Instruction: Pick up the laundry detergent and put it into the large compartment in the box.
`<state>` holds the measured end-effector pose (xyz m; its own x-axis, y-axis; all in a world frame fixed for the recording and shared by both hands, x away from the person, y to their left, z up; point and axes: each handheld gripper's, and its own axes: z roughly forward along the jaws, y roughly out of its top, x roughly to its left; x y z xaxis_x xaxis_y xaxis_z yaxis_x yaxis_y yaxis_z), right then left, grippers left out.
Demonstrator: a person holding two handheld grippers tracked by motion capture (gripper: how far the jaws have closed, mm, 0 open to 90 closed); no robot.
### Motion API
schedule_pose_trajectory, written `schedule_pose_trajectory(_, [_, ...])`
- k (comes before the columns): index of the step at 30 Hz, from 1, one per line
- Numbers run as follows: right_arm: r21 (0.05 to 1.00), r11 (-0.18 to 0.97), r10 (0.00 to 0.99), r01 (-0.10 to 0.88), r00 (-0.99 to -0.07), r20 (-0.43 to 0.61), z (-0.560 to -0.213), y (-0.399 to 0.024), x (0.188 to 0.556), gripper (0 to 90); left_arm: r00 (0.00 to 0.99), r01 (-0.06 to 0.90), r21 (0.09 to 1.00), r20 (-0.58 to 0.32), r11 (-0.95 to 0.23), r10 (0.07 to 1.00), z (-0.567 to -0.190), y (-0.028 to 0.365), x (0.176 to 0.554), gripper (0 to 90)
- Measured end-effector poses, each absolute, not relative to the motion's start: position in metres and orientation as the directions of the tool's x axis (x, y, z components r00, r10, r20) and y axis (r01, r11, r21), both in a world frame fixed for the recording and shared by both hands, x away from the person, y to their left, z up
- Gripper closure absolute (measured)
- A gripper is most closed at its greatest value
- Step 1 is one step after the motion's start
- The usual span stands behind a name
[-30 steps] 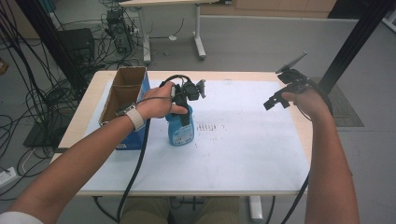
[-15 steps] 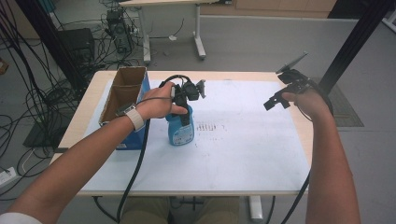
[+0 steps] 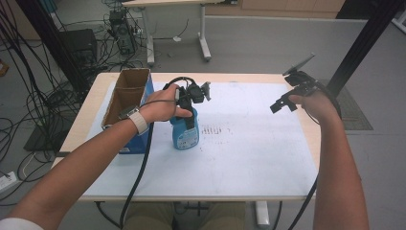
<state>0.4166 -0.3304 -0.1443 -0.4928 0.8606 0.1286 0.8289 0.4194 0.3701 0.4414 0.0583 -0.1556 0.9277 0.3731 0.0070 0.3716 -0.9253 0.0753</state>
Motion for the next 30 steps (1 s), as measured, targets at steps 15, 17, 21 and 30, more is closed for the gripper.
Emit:
schedule_pose_trajectory(15, [0.372, 0.422, 0.859, 0.827, -0.495, 0.127, -0.1443, -0.3291, 0.4168, 6.3, 0.926, 0.377, 0.073, 0.008, -0.923, 0.378, -0.1556, 0.0576, 0.4409, 38.5])
schedule_pose_trajectory(17, [0.372, 0.420, 0.860, 0.828, -0.494, 0.128, -0.1444, -0.3295, 0.4167, 6.3, 0.925, 0.377, 0.073, 0.009, -0.923, 0.379, -0.1556, 0.0576, 0.4410, 38.5])
schedule_pose_trajectory(21, [0.373, 0.420, 0.860, 0.827, -0.495, 0.128, -0.1446, -0.3301, 0.4163, 6.3, 0.925, 0.379, 0.073, 0.009, -0.923, 0.381, -0.1556, 0.0576, 0.4406, 38.5])
schedule_pose_trajectory(30, [0.372, 0.419, 0.860, 0.828, -0.493, 0.128, -0.1454, -0.3308, 0.4157, 6.3, 0.922, 0.386, 0.075, 0.010, -0.919, 0.388, -0.1558, 0.0575, 0.4399, 38.4])
